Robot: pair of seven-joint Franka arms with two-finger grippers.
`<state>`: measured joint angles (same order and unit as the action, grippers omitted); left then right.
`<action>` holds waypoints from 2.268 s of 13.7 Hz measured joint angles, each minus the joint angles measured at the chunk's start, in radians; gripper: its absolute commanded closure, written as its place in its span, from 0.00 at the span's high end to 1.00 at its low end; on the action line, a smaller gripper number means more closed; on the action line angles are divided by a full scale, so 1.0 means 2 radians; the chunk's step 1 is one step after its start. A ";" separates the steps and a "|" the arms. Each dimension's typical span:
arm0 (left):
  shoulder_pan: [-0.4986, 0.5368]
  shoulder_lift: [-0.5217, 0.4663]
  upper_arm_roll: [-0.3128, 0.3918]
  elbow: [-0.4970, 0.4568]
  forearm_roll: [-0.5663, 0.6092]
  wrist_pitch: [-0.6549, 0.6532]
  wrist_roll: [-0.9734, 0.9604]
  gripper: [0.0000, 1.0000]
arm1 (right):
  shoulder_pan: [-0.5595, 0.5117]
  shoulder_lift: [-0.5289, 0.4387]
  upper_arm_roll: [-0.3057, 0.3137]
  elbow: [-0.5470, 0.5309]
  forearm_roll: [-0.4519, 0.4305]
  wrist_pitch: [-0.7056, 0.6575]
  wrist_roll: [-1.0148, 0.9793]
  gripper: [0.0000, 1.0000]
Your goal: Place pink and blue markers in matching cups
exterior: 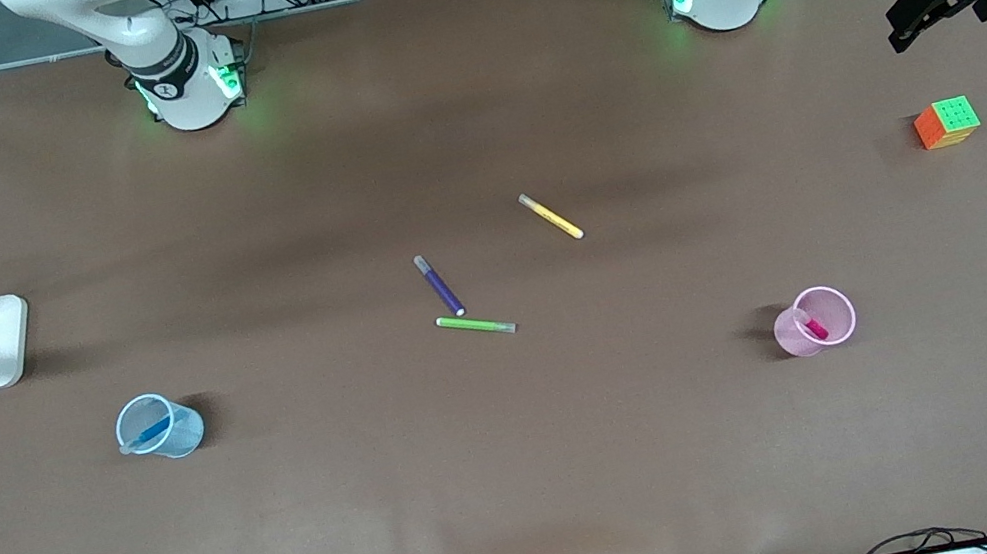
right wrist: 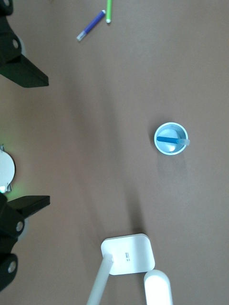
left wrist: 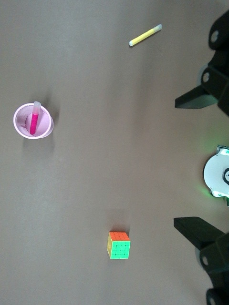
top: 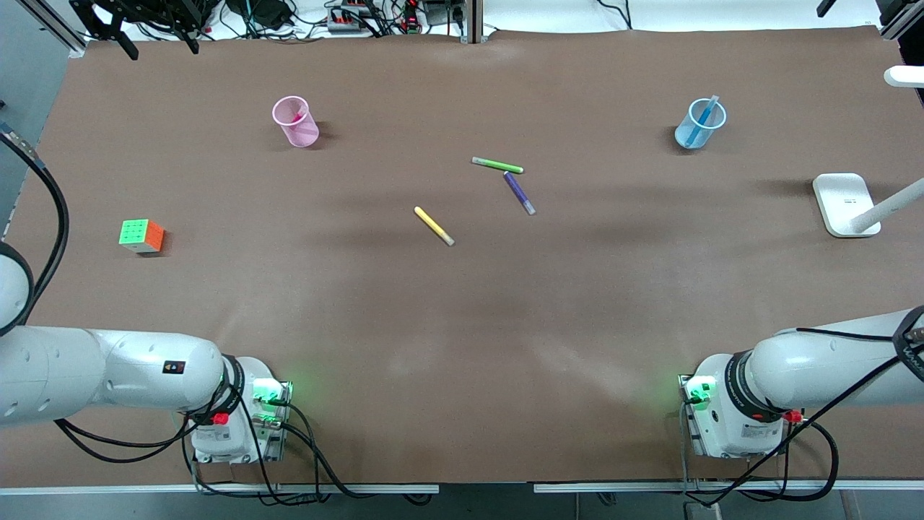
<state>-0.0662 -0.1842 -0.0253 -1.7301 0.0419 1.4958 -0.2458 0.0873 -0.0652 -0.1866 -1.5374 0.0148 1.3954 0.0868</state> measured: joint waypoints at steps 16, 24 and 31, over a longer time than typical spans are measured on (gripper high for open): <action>0.000 0.000 0.001 0.008 -0.001 0.001 0.017 1.00 | 0.003 0.001 0.008 0.006 0.000 0.012 -0.007 1.00; 0.000 0.000 0.004 0.008 -0.001 -0.002 0.036 1.00 | 0.005 0.001 0.009 0.004 0.000 0.012 -0.073 1.00; 0.000 0.000 0.004 0.009 -0.001 -0.003 0.038 1.00 | 0.005 0.001 0.009 0.004 0.000 0.012 -0.076 1.00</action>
<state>-0.0664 -0.1838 -0.0169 -1.7128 0.0401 1.4906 -0.1704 0.0976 -0.0624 -0.1685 -1.5298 0.0154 1.4189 -0.0660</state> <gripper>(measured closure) 0.000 0.000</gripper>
